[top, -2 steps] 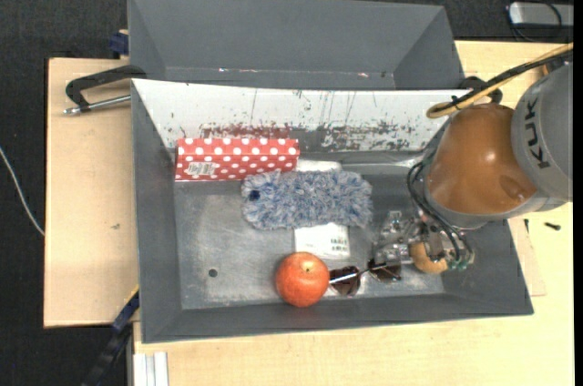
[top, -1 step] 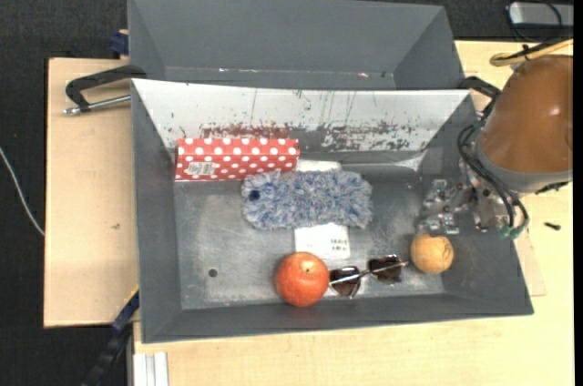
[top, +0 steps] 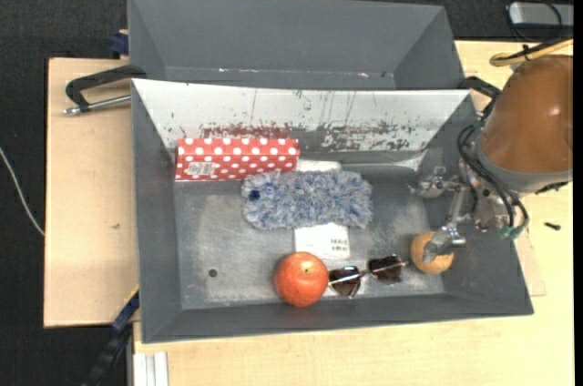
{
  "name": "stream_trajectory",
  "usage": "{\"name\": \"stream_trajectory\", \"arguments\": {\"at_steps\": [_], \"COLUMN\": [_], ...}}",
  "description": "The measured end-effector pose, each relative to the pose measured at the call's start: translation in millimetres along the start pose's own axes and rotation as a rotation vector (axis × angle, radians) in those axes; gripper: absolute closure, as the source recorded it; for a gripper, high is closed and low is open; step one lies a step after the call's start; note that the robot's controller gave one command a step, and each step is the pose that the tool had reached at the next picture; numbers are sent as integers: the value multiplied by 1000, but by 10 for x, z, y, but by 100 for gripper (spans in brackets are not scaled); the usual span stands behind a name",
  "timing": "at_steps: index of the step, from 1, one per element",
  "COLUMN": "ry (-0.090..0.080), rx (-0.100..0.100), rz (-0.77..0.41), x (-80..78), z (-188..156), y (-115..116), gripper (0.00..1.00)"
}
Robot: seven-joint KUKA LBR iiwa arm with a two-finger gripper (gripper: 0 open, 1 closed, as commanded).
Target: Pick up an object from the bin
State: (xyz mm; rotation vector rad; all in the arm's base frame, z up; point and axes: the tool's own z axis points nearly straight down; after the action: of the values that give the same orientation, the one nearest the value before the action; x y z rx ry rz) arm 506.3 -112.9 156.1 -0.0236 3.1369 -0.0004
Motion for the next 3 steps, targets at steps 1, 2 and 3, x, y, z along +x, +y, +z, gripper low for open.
{"name": "stream_trajectory", "arguments": {"at_steps": [1,2,3], "ry": [0,5,1], "rx": [0,-3,-1], "rz": [0,-206,-282], "x": [0,121,-56], "z": [0,816,795], "y": [0,362,415], "gripper": [0,0,100]}}
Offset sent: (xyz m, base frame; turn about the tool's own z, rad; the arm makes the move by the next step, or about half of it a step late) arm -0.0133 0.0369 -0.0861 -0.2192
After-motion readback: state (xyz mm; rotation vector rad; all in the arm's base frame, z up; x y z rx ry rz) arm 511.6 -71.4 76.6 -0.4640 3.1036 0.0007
